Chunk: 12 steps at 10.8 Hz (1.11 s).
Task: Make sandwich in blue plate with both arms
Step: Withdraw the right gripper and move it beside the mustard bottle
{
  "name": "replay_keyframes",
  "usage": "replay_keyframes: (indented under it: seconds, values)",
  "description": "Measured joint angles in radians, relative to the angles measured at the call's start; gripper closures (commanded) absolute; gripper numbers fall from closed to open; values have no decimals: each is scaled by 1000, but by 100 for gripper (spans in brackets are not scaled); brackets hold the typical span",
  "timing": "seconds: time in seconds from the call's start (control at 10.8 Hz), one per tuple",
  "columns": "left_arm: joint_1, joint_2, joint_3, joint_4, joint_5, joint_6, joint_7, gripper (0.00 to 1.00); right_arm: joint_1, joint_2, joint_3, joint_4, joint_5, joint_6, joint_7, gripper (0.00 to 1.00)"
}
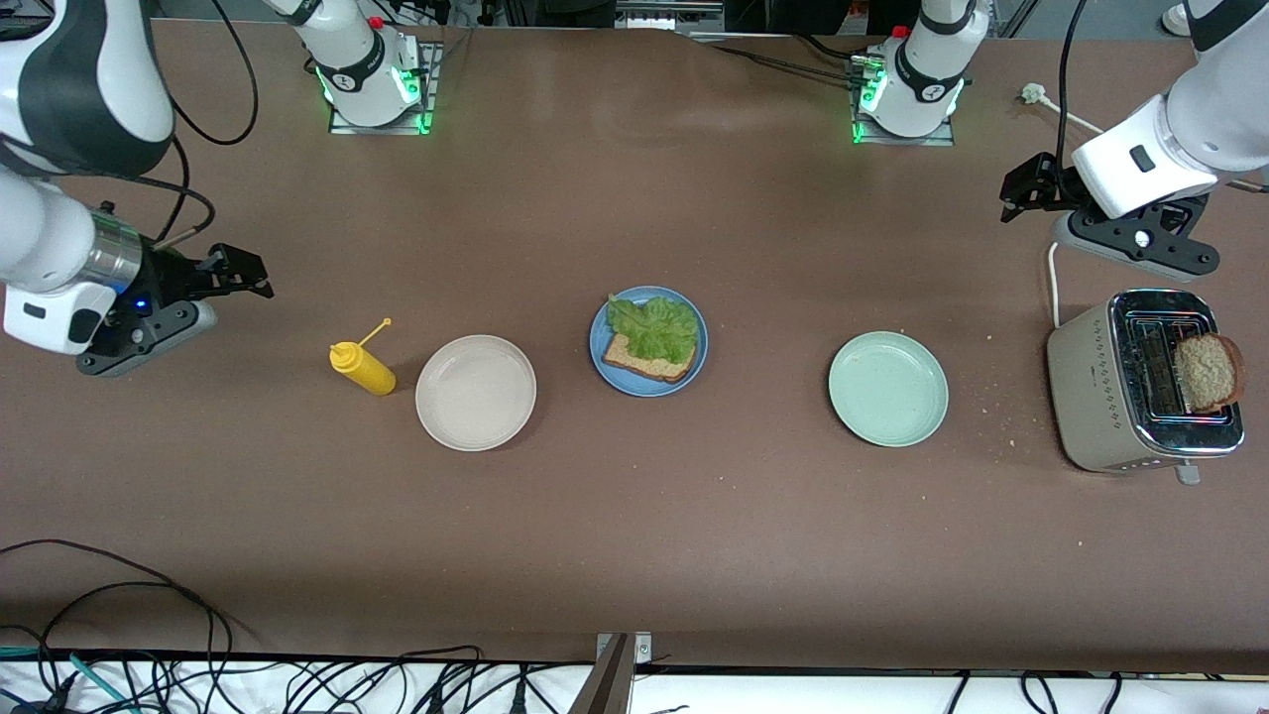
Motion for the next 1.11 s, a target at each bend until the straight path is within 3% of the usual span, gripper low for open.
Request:
replay_keyframes:
  seconds: [0.28, 1.11]
  values:
    - [1, 0, 0, 1, 0, 0, 0, 0, -72, 46, 0, -9, 87, 14, -215, 0]
    - [1, 5, 0, 2, 0, 0, 0, 0, -277, 306, -8, -16, 471, 43, -934, 0]
